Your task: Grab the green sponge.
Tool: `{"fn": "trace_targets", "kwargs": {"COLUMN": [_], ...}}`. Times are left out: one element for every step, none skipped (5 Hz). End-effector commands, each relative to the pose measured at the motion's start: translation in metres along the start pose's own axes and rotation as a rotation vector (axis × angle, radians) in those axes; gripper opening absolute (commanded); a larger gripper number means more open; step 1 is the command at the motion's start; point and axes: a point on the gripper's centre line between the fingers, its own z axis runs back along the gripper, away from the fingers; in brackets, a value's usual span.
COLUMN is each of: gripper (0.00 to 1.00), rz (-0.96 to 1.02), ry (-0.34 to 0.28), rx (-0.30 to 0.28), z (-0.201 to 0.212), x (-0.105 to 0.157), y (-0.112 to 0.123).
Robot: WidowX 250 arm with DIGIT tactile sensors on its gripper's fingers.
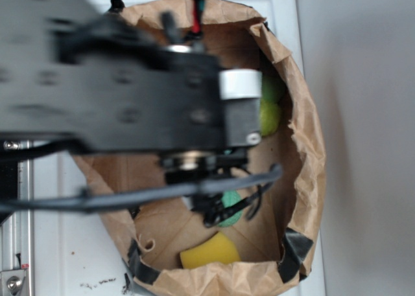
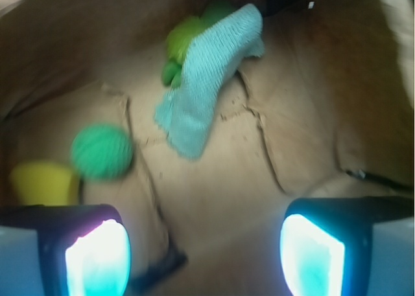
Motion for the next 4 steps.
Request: {"fn": "trace_targets", "kwargs": {"gripper": [1.00,1.00,1.00,1.00], "rz": [-0.035,-0.024,-0.096,-0.133], "ry": [0.185,0.205,0.186,0.167], "rx": [-0.083,-0.157,-0.207,-0.218], "z": [-0.024,-0.031,-0.029,-0.032], "x": [-0.018,-0.022,-0.038,-0.050], "y": [-0.017,-0.032,-0.059,-0.082]}}
